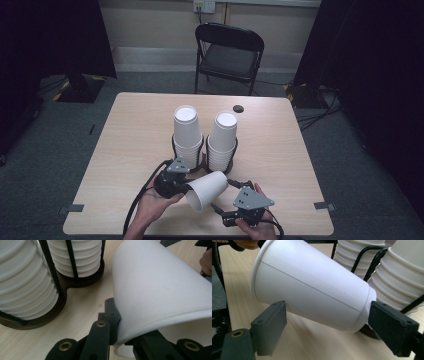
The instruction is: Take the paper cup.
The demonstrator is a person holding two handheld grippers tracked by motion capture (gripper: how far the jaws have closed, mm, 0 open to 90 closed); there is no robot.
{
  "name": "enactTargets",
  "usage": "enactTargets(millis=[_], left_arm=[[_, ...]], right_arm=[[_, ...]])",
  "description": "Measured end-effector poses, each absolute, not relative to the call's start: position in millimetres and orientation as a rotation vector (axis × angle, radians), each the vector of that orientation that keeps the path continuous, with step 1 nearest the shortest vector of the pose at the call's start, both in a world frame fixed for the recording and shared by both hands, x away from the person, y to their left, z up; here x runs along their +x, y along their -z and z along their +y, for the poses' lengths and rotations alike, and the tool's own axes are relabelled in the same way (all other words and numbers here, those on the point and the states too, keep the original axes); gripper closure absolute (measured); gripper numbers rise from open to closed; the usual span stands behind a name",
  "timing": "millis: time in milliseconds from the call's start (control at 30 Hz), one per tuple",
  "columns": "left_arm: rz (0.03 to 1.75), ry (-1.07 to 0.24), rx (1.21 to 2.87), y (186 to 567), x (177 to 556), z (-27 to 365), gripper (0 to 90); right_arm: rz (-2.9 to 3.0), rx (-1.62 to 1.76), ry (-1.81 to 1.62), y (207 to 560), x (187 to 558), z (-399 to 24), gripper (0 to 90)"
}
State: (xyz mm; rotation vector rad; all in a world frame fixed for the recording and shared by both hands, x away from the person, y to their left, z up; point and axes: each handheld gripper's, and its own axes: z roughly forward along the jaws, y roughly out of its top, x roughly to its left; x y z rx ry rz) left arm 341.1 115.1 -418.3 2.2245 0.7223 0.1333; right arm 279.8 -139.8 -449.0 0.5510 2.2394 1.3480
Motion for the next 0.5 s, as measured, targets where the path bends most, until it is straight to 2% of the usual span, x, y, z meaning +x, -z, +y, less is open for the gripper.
enactTargets(millis=[500], left_arm=[[0.757, -0.060, 2.307, 402, 351, 107, 86.4]], right_arm=[[2.115, 0.403, -1.171, 459, 274, -129, 13.2]])
